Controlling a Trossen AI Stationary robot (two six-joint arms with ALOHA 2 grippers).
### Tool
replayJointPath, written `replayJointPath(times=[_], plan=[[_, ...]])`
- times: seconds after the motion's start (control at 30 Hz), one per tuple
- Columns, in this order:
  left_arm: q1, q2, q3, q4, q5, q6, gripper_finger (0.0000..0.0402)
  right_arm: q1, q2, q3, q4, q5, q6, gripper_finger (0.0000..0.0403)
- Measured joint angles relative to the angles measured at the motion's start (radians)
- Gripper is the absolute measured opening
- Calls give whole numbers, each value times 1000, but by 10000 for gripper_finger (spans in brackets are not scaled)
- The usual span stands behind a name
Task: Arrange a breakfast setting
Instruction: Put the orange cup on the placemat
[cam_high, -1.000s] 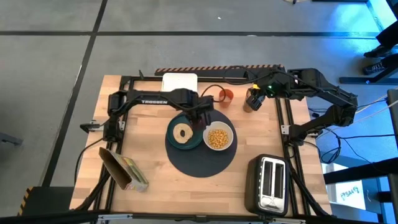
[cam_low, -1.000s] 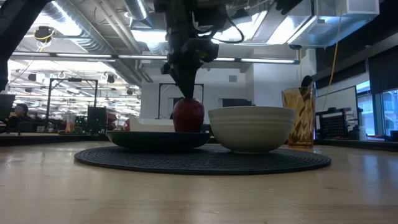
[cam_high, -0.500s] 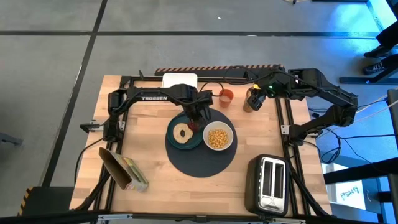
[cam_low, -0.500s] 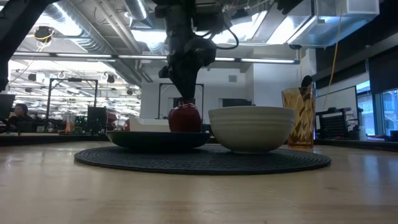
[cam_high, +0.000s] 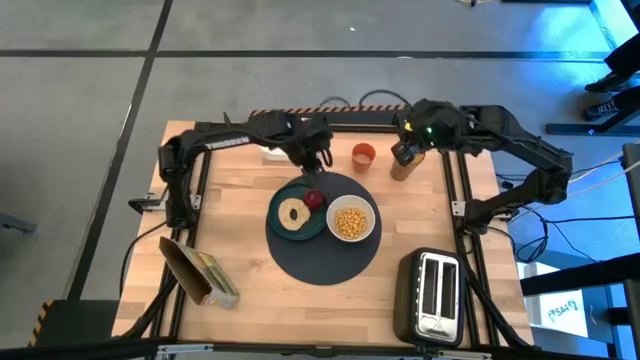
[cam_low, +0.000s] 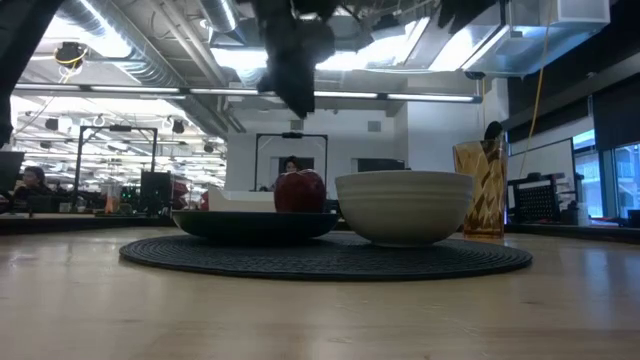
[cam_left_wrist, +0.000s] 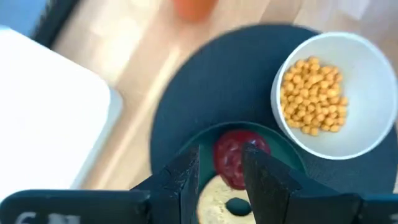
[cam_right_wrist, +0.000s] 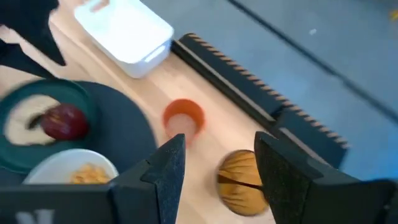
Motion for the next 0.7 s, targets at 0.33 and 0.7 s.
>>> replayJointPath(times=[0.33, 0.7], plan=[[84, -196, 45, -12, -40, 109, 114, -156, 173, -106, 267, -294, -33, 182], [122, -305, 45, -135, -74, 164, 114, -192, 491, -108, 268, -329, -136, 182]])
